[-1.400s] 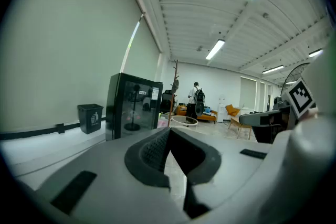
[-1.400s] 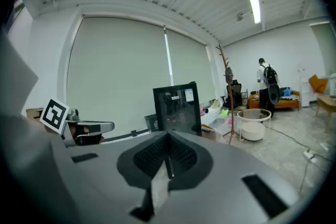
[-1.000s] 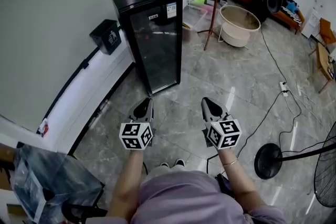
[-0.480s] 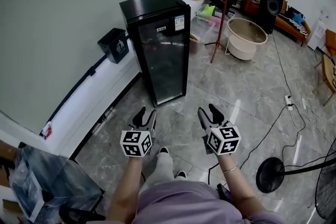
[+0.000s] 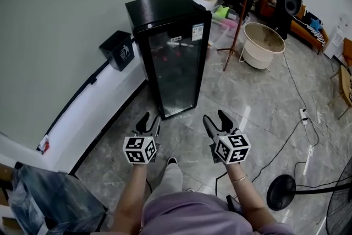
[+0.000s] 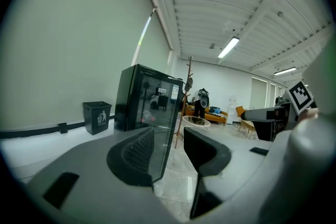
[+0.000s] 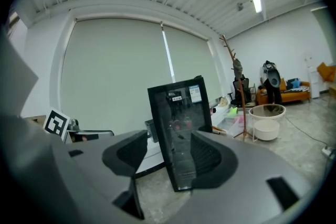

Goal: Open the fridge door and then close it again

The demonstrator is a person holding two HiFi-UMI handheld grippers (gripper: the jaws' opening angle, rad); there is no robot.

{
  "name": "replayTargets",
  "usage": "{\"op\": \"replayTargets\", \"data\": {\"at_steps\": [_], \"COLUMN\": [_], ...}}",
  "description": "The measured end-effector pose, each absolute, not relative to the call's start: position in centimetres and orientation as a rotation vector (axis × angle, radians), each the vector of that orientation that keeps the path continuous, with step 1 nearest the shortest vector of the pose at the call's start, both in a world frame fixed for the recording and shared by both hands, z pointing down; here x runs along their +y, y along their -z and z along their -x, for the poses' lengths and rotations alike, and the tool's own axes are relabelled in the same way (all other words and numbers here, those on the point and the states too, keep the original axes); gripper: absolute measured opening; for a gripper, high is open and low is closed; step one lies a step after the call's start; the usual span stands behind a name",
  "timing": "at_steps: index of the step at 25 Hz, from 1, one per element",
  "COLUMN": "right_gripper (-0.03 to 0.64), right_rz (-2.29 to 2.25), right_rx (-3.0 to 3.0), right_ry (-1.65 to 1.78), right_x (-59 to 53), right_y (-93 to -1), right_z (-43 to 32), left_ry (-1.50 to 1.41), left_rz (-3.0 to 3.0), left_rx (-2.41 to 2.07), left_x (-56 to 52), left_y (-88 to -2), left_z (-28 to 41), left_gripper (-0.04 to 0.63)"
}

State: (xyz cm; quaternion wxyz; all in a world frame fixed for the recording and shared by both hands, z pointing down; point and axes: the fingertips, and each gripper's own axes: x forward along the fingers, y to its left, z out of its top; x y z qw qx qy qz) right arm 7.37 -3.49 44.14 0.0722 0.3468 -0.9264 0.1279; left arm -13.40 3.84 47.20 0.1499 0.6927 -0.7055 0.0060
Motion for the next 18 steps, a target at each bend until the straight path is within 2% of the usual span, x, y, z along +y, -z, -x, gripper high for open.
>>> {"op": "replayTargets", "data": {"at_steps": [10, 18], "right_gripper": [0.255, 0.253], "right_rz": [-1.072, -1.057], "right_rx": [-2.778, -2.782], "right_ry": [-0.322, -0.282], "right_x": [-13.6, -17.0], "right_y": [-42.5, -42.2], "right_z": [2.3, 7.8], "left_ry": [-0.029, -0.044], "left_rz": [-2.01, -1.989], "left_rx": [-2.0, -2.008], "left_x": [-6.7, -10.9], "left_y": [-47.5, -48.4], "left_z": [23.0, 28.5], "left_gripper": [0.164, 0.145]}}
